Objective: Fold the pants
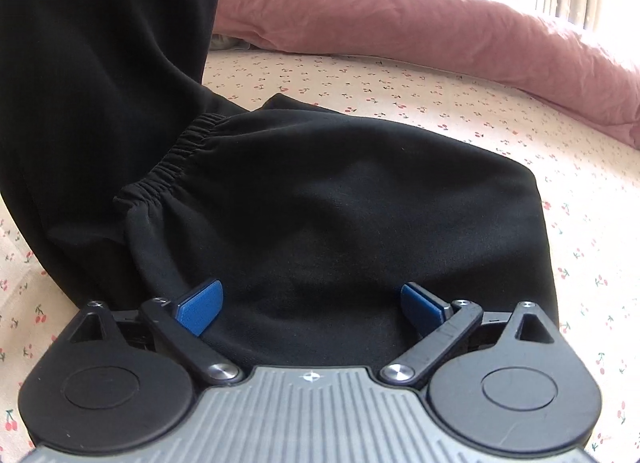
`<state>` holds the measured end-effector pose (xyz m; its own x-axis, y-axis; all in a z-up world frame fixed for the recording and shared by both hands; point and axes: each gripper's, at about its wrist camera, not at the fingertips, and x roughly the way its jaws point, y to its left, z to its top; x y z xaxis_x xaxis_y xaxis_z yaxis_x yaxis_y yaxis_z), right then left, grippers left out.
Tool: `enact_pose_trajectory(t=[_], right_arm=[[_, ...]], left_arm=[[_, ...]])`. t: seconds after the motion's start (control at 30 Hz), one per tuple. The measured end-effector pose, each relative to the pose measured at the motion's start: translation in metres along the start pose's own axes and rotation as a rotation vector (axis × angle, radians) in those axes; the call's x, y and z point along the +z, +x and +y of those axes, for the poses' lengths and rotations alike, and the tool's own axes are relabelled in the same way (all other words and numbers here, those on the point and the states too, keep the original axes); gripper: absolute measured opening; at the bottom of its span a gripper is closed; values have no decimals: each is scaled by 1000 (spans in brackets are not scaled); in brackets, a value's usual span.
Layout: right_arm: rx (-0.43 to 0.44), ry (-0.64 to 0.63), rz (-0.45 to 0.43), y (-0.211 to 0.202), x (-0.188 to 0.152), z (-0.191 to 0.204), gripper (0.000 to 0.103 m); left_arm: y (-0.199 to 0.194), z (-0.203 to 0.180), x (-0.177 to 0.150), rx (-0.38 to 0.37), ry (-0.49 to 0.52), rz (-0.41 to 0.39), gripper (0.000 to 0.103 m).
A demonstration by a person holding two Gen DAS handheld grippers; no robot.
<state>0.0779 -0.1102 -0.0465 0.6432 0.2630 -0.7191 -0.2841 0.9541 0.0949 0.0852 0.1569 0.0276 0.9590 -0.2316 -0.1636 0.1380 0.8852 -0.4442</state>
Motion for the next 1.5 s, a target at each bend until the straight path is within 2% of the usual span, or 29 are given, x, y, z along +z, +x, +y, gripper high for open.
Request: enact_pose_trajectory(t=[0.17,0.23,0.3,0.37,0.53,0.63,0.73,0.87,1.0,1.07,1.13,1.17,1.3,1.43,1.5], right_arm=[[71,81,-9,-2,1,-11,98],[132,209,-5,-9,6,-29,95],[211,403,-5,-24,11,-56,93],[266,584,-51,-45,13,-89,93],[199,892,-207,-95,3,-171,94],[210,1094,-224,-101,-18,-212,94],[199,1204,-192,-99,-34,-233,93],[143,1203,-154,-94,-37,-238,93],[120,1146,-125,-92,-34,-238,93],[111,1123,-104,-90,-33,-238,94],[110,1096,-90,-88,-31,-234,94],[114,1075,-88,-88,-30,-232,94],[159,923,-102,-87,-14,-212,93],[325,813,-136,-84,2,-188,93],[358,747,-124,-78,11,-173,93]], left_arm=[[16,-25,-8,-64,35,19,10],[22,-38,-15,-73,91,36,10],[25,-52,-23,-78,172,38,10],[27,-68,-33,-88,250,39,10],[36,-108,-74,-106,449,79,10],[46,-130,-110,-90,563,133,10],[55,-148,-150,-79,690,183,10],[57,-165,-195,-52,895,212,11],[47,-169,-213,-58,1077,227,11],[39,-167,-223,-73,1215,223,17],[32,-164,-227,-117,1291,238,23],[30,-162,-227,-141,1301,252,26],[23,-159,-224,-184,1330,270,27],[24,-161,-218,-207,1309,268,27],[23,-162,-219,-214,1321,264,27]])
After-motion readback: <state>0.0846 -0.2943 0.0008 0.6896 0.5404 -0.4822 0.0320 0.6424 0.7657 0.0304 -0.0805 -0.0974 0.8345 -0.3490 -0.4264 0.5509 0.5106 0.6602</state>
